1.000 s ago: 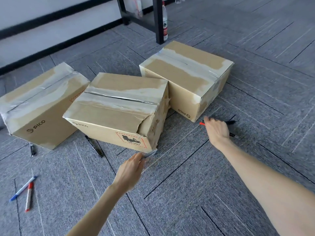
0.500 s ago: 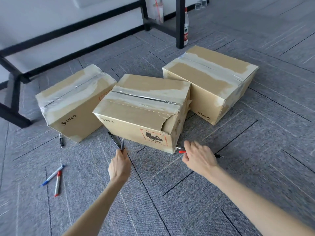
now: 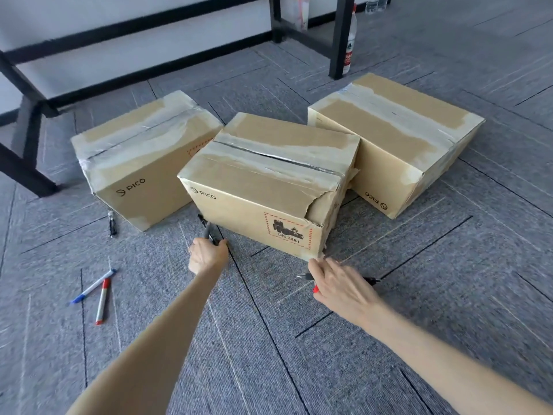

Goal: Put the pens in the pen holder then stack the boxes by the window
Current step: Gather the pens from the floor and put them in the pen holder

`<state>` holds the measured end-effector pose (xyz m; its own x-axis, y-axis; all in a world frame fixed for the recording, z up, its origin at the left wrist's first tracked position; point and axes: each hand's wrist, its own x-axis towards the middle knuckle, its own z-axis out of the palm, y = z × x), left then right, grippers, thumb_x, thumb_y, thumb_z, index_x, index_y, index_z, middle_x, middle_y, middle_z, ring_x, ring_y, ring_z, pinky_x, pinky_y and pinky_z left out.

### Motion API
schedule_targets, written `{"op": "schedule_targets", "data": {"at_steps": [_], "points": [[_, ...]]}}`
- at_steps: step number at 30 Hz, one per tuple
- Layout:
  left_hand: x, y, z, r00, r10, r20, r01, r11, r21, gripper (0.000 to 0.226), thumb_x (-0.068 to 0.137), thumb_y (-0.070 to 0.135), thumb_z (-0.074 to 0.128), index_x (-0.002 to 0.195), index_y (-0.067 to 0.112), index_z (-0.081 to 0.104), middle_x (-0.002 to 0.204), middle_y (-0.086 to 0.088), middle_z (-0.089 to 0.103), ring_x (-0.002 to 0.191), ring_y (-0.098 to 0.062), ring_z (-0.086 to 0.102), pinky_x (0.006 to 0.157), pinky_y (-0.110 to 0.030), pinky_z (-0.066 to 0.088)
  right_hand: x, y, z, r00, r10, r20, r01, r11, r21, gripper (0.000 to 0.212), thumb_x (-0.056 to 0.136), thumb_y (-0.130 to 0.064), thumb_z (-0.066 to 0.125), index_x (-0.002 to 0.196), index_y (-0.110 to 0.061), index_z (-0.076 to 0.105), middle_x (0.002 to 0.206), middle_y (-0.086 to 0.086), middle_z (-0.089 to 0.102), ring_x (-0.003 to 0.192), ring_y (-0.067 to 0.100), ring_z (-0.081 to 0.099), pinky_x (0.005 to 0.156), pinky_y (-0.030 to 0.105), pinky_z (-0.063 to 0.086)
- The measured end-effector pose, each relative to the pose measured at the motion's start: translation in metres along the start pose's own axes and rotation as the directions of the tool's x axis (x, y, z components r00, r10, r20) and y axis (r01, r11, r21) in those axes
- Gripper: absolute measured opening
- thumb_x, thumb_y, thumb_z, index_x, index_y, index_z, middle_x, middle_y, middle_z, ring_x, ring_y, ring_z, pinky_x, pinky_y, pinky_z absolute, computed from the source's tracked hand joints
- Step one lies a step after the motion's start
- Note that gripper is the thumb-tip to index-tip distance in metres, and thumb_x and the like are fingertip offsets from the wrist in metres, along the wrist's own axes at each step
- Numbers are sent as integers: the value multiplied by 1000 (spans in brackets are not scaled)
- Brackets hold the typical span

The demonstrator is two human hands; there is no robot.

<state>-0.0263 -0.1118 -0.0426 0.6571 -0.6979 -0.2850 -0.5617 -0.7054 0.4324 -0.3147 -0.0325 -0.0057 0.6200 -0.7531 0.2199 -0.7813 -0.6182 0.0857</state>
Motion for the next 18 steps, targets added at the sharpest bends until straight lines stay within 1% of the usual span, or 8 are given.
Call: {"op": "schedule_targets", "data": {"at_steps": [2,5,8,10,12,15,16,18], "points": [[6,-1,-2,1000,8,15,-8,1000,-16,34,87,30,61,107,3,63,87,-10,69,65,-23,60,59,-29,52,3,-7,-2,1000,-6,-21,7,999,40,55,63,-25,78,103,-4,47,79,13,69,53,13,59,35,20,48],[8,-7,-5,993,111,47,-108,992,-69,32,92,22,50,120,9,61,70,2,59,47,-16,45,42,-20,38,8,-19,0,1000,-18,-7,18,998,62,41,63,-17,75,95,-7,51,77,7,65,54,9,56,42,18,50],[4,-22,-13,985,130,113,-121,989,-79,32,99,22,37,113,1,57,72,-2,57,45,-13,40,39,-21,31,17,-33,5,995,-51,90,40,992,121,41,69,-15,80,95,-10,50,79,3,62,61,9,54,47,19,51],[-2,-33,-24,981,120,153,-101,987,-128,33,101,25,34,107,-2,50,72,-6,55,48,-14,40,43,-23,33,24,-41,1,992,-52,117,34,988,150,41,70,-19,82,95,-10,51,73,1,62,54,7,50,43,15,45],[-9,-43,-39,963,146,225,-101,975,-200,30,103,29,33,103,1,46,70,-6,52,48,-14,40,42,-24,35,34,-50,-5,985,-41,170,15,988,154,42,78,-17,75,106,-6,46,70,6,65,51,10,46,44,15,41],[-24,-60,-65,903,193,384,-20,911,-411,27,103,27,37,99,2,47,66,-4,50,47,-11,41,37,-17,37,50,-67,-15,960,-70,271,13,979,205,48,98,-15,50,132,-11,17,91,14,67,73,21,58,64,26,52],[-29,-67,-74,872,212,441,48,860,-508,24,102,24,40,98,2,49,67,-5,53,48,-11,45,38,-15,39,57,-72,-18,958,-57,280,0,980,199,51,99,-15,46,138,-9,14,96,16,66,80,22,58,68,28,54],[-37,-79,-91,807,270,525,174,741,-649,18,100,16,45,105,0,53,74,-8,62,53,-12,56,45,-16,47,69,-80,-25,954,-16,299,-44,981,191,49,100,-16,43,142,-4,20,102,17,63,78,21,54,69,28,53]]}}
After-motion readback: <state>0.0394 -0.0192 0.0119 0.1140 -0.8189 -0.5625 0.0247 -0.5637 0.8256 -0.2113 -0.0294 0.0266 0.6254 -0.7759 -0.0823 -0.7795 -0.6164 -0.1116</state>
